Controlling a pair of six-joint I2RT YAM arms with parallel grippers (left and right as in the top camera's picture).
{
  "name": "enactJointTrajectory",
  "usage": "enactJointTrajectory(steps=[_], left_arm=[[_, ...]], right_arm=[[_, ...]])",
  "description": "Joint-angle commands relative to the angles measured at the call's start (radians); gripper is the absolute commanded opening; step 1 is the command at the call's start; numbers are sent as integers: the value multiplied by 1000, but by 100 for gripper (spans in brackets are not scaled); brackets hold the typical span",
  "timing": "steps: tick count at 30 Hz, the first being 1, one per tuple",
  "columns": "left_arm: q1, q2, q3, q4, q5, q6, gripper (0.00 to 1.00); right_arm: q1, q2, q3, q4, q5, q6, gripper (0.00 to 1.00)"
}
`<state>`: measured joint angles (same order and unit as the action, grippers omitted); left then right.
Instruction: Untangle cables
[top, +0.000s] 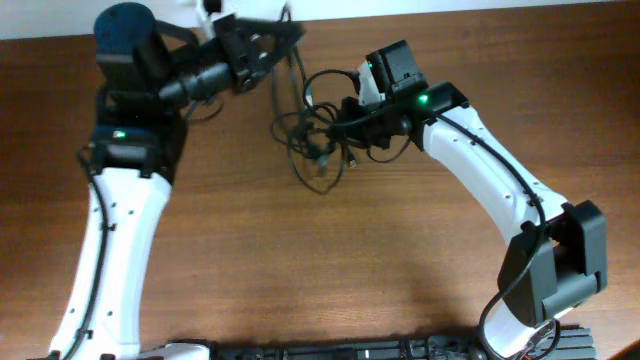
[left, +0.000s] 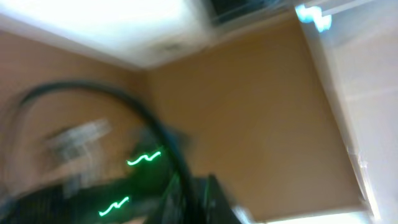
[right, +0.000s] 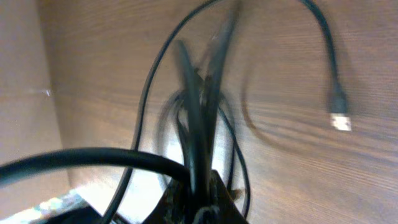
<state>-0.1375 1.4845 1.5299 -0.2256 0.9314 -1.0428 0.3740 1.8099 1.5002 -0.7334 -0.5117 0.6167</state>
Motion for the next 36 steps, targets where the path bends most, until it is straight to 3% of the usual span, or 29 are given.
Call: enactJointTrajectory(steps=[1, 6, 10, 13, 15, 17, 18, 21, 24, 26, 27, 29, 32, 34, 35, 36], left_arm=[[143, -12, -6, -404, -462, 167, 0], [220, -11, -7, -644, -879, 185, 0], [219, -11, -7, -697, -1034, 185, 0], [219, -11, -7, -727, -1199, 185, 0], [219, -11, -7, -731, -1262, 185, 2], [219, -11, -7, -734, -1287, 185, 16], [219, -11, -7, -734, -1252, 185, 15], [219, -11, -7, -734, -1151, 185, 18], [219, -11, -7, -725, -886, 204, 23], [219, -11, -7, -686, -711, 301, 24], [219, -11, -7, -657, -583, 374, 27], [219, -11, -7, -639, -429, 408, 31], [203, -11, -7, -634, -289, 438, 37], [166, -11, -7, -612, -174, 549, 58], [151, -11, -7, -603, -165, 568, 67], [138, -11, -7, -596, -172, 575, 71]], right_arm=[[-86, -75, 5, -66, 27, -11, 4], [-140, -260, 5, -3, -99, -66, 4], [-141, -443, 5, 285, -307, -58, 4], [-141, -549, 5, 271, -116, -57, 4], [-141, -587, 5, 121, 154, 11, 4], [-141, -589, 4, -53, 379, 146, 4], [-141, -573, 3, -128, 430, 231, 4], [-139, -533, 3, -135, 364, 230, 4], [-139, -480, 3, -112, 150, 226, 4], [-138, -446, 3, -92, 29, 219, 4], [-135, -422, 3, -55, -75, 174, 4], [-114, -381, 3, 27, -220, 143, 4], [-73, -337, 3, 219, -375, 144, 6], [-32, -327, 3, 332, -353, 151, 25], [-19, -327, 3, 334, -323, 151, 39], [-8, -327, 3, 326, -283, 151, 60]])
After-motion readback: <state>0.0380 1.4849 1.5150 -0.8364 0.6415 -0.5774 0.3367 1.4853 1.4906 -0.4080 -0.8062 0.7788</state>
